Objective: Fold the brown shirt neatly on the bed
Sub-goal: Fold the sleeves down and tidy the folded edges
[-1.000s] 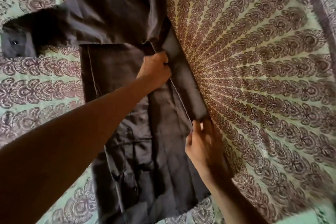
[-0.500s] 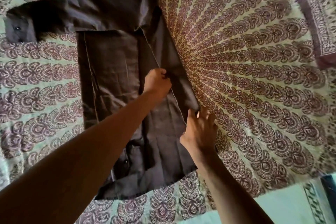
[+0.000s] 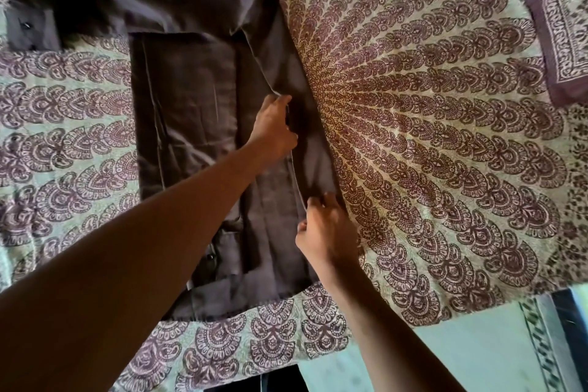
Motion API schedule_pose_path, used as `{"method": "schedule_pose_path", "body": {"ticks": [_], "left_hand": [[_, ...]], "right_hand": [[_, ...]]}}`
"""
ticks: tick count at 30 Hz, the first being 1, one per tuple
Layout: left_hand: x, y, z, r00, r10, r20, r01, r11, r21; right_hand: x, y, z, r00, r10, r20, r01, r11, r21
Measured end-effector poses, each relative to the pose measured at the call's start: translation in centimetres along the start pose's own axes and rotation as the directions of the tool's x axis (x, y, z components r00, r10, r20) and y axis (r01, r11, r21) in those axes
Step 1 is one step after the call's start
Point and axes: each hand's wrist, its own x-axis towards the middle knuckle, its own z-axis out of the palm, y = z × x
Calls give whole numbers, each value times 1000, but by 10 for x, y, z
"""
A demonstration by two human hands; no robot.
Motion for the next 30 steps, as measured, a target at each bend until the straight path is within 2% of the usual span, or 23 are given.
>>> {"method": "schedule_pose_path", "body": {"ticks": [5,9,12,19,23,26,28,30], "left_hand": [[4,-4,5,998,37,-43,-40,996,-74],[9,-2,10,996,-66,-57,48,958,-282],[16,11,12,989,-144,-33,121,918,-378],[37,20,28,989,-149,-13,132,911,-391],[36,30,26,989,-135,-53,116,957,-267],[33,34,23,998,-17,-68,16,1000,-14],[29,34,23,998,12,-68,-2,990,144],[22,31,25,993,-45,-113,71,969,236]], "right_hand": [[0,5,7,998,-59,4,58,992,109],[-3,15,9,997,-53,-55,61,987,152],[-6,21,7,995,-78,-69,87,986,143],[-10,38,7,993,-106,-42,111,985,132],[-11,40,1,989,-149,-13,150,983,109],[-12,43,0,982,-186,30,180,974,136],[-10,47,2,982,-183,-51,190,961,201],[-6,55,4,970,-161,-182,196,961,197]]}}
